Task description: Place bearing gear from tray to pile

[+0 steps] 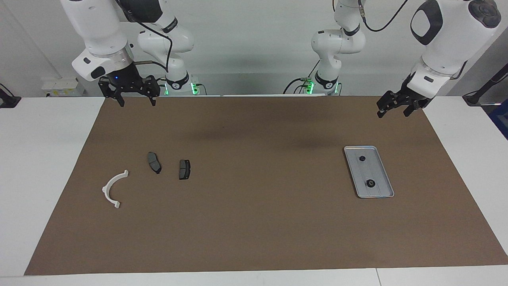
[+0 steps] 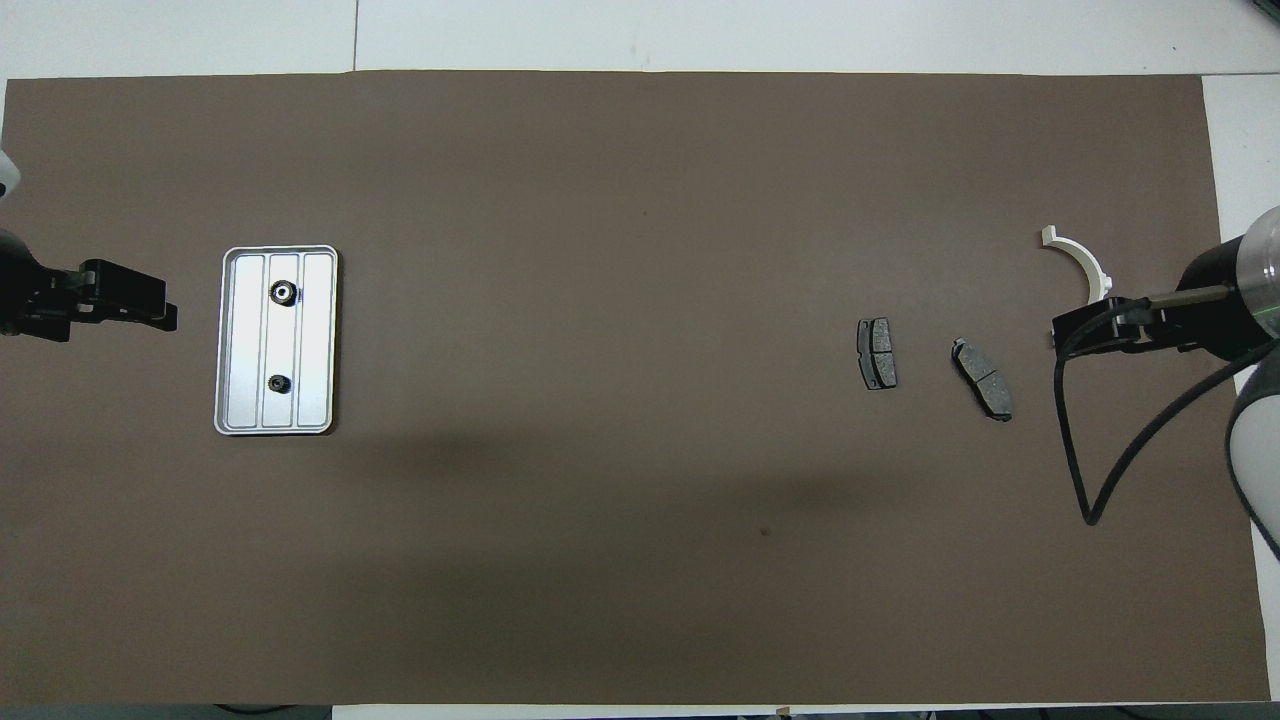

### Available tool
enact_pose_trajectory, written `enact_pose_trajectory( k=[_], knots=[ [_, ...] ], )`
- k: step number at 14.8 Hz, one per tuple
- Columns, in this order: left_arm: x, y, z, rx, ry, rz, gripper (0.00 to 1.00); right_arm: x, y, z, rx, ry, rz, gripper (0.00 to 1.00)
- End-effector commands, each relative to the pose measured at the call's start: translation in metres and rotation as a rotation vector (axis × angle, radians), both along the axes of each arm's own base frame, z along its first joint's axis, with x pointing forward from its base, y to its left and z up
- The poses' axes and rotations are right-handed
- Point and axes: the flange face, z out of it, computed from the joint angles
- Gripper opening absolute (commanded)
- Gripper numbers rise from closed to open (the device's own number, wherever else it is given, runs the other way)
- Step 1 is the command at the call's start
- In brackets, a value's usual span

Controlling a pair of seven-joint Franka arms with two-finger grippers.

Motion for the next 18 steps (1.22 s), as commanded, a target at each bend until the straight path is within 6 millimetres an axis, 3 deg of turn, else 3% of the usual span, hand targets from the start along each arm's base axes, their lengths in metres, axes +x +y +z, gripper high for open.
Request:
enact_pose_trajectory(
  k=[1, 13, 16, 18],
  knots=[
    [-0.008, 0.003, -0.003, -0.007, -0.006, -0.005, 1.0, 0.0, -0.003, 0.0, 0.033, -0.009, 0.014, 1.0],
    [-0.013, 0.0, -0.002, -0.009, -0.015, 0.011, 1.0, 0.0, -0.003, 0.0, 0.033, -0.01, 0.014, 1.0],
    [-0.01, 0.006, -0.007, -0.008, -0.048, 0.018, 1.0, 0.0, -0.003, 0.0, 0.033, -0.01, 0.014, 1.0],
    [-0.013, 0.007, -0.021, -0.012, -0.078, 0.025, 1.0, 0.0, -0.003, 0.0, 0.033, -0.01, 0.014, 1.0]
  ],
)
